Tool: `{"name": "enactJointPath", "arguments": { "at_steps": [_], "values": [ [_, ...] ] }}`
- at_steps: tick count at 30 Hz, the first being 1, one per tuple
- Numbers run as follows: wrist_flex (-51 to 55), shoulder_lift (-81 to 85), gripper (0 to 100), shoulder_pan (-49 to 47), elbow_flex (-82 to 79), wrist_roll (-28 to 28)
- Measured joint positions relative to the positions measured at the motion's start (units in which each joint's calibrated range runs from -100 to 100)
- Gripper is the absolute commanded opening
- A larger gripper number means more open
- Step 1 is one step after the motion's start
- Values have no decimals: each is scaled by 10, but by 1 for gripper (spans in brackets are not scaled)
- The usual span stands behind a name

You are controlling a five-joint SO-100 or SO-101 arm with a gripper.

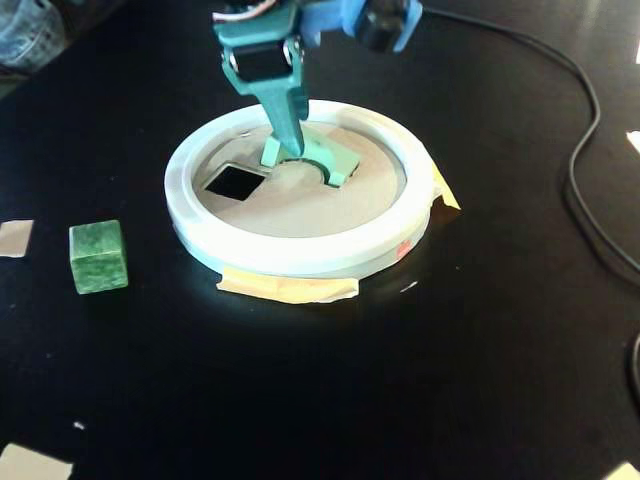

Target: Pick up the U shape block and drop it in corresponding U shaped hole

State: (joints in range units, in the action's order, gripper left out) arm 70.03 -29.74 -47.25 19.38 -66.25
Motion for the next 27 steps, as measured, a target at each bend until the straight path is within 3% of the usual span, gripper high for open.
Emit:
{"name": "enactJointPath", "arguments": {
  "at_steps": [7,12,17,27],
  "values": [
    [13,7,42,-58,73,0],
    [42,7,40,-94,75,35],
    [135,10,40,-97,75,103],
    [164,43,42,-86,115,337]
  ]
}}
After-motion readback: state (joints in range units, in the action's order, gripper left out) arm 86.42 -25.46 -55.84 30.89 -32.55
